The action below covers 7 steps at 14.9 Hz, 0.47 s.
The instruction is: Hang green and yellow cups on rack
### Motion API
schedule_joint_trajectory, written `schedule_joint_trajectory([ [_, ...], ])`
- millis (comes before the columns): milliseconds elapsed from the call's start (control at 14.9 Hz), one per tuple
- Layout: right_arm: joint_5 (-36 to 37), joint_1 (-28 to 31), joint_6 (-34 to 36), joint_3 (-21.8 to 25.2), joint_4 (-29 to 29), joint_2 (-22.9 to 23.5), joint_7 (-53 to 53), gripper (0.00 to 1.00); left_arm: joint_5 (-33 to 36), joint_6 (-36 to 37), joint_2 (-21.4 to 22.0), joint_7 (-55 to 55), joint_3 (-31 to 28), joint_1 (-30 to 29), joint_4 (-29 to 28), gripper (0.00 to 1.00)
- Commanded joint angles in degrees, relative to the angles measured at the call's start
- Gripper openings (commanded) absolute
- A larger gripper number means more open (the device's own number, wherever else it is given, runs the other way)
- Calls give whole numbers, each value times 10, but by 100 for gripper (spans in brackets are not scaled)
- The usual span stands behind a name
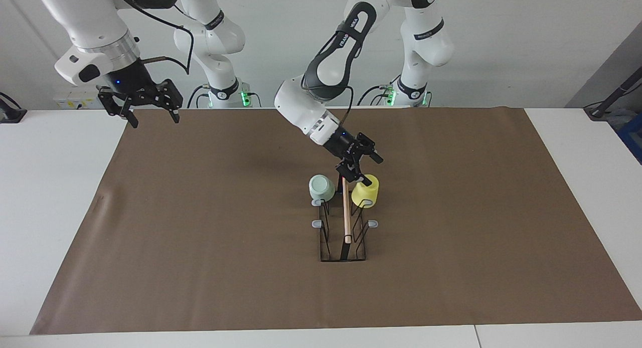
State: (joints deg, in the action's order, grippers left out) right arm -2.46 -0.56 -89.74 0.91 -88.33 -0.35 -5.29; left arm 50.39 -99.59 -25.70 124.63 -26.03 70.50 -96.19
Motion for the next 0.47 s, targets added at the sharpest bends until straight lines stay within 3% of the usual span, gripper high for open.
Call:
schedule_joint_trajectory([
  [0,17,-2,-3,1,-14,-10,12,100,-13,-44,4,-33,-1,-26,7,100],
  [202,17,-2,-3,1,-13,-8,9,100,-46,-88,26,-81,-2,-58,9,100],
  [403,16,-2,-2,1,-14,-8,9,100,-104,-146,92,-175,-1,-124,-2,100],
])
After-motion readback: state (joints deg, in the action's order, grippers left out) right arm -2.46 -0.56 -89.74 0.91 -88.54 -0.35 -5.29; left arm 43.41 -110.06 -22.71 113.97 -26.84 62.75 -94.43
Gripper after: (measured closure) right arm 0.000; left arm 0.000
